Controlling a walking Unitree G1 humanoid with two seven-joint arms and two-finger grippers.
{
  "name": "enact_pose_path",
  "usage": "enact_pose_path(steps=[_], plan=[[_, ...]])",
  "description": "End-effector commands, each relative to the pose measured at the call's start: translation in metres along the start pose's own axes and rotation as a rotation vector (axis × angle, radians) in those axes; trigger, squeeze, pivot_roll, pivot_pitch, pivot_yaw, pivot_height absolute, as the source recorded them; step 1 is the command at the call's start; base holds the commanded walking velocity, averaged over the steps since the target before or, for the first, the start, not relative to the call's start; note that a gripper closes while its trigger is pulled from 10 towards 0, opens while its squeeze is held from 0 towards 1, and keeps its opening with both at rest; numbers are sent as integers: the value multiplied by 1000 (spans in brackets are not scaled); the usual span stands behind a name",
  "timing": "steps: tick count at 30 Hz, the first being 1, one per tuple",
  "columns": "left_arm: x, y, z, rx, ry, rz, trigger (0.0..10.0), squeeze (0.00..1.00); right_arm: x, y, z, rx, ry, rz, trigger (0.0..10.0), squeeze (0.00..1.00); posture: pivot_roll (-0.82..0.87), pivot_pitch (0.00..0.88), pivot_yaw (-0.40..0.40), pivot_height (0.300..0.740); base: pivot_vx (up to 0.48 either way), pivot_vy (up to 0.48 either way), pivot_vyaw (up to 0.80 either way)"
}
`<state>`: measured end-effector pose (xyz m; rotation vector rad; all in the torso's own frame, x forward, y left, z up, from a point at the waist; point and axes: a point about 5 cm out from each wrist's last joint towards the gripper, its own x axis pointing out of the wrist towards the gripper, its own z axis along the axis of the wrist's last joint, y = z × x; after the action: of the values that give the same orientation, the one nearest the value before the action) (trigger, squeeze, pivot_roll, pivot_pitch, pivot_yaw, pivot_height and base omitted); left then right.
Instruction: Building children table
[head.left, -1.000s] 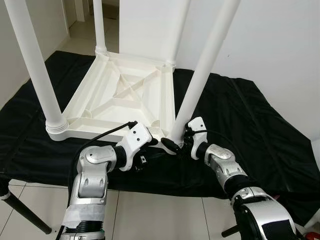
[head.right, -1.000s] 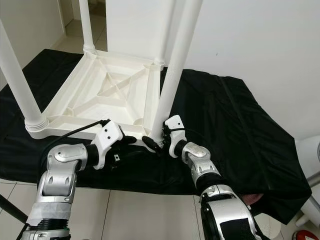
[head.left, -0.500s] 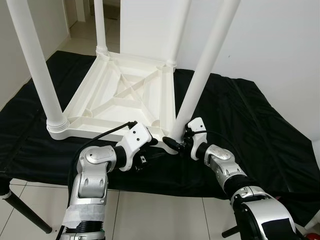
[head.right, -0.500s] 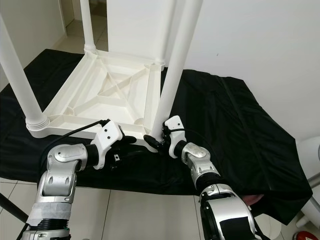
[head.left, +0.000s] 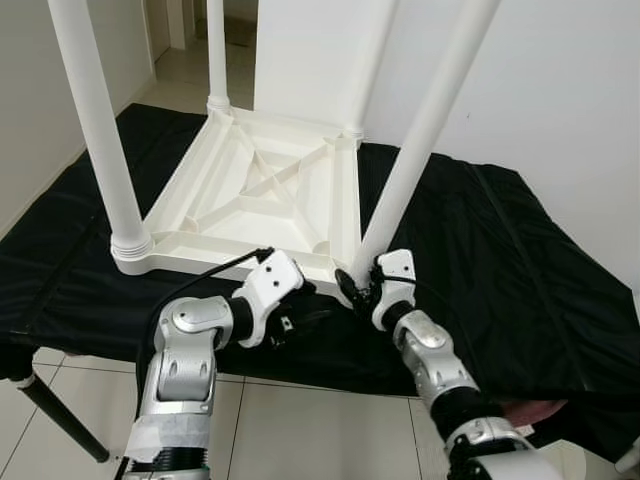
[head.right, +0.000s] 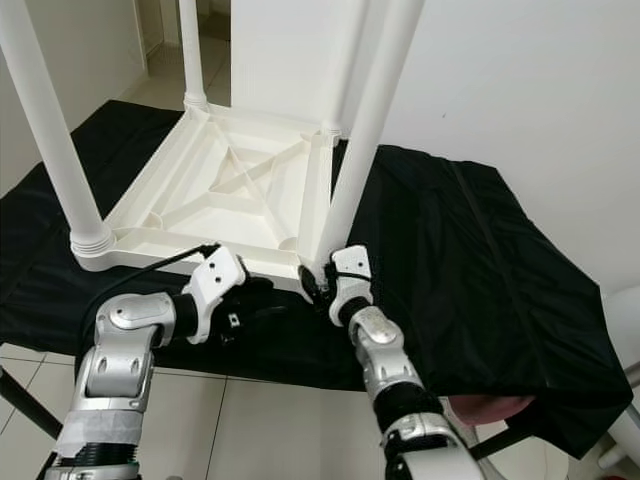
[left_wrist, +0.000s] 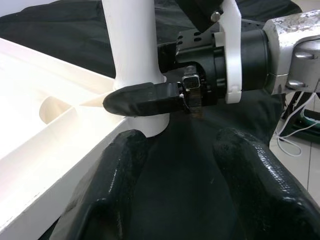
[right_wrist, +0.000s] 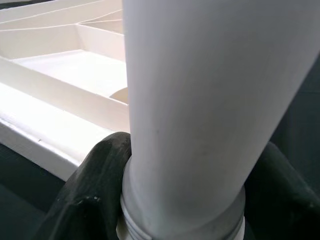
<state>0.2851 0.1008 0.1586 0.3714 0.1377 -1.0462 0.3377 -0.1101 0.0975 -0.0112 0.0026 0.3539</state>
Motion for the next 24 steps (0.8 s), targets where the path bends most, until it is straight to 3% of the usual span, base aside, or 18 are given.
enact_pose_path(steps=[1,4,6,9,10,20,21,22,24], plan=[[0,13,1,-9,-3,298,10000,0,-11,-18,-11,7,59,-185,10000,0,50,0,-153,740,0,0,0],[-1,15,1,-9,-1,304,10000,0,-14,-9,-12,21,65,-245,10000,0,53,0,-159,740,0,0,0],[-2,16,0,-9,4,311,10000,0,-18,16,-5,28,21,-232,10000,0,46,0,-154,740,0,0,0],[-2,17,0,-9,5,312,10000,0,-20,20,3,37,-19,-207,10000,0,44,0,-152,740,0,0,0],[-1,18,0,-8,2,314,10000,0,-22,17,8,52,-51,-188,10000,1000,47,0,-156,740,0,0,0],[-2,21,2,-2,1,324,10000,0,-32,-2,23,46,-111,-133,10000,1000,53,0,-162,740,0,0,0],[-3,21,2,-2,1,326,10000,0,-34,-7,24,37,-114,-86,10000,765,53,0,-162,740,0,0,0],[-3,22,2,-1,1,326,10000,0,-36,-10,24,26,-107,-33,10000,0,53,0,-162,740,0,0,0],[-2,21,2,0,1,323,10000,0,-36,-14,26,11,-97,33,10000,0,47,0,-153,740,0,0,0]])
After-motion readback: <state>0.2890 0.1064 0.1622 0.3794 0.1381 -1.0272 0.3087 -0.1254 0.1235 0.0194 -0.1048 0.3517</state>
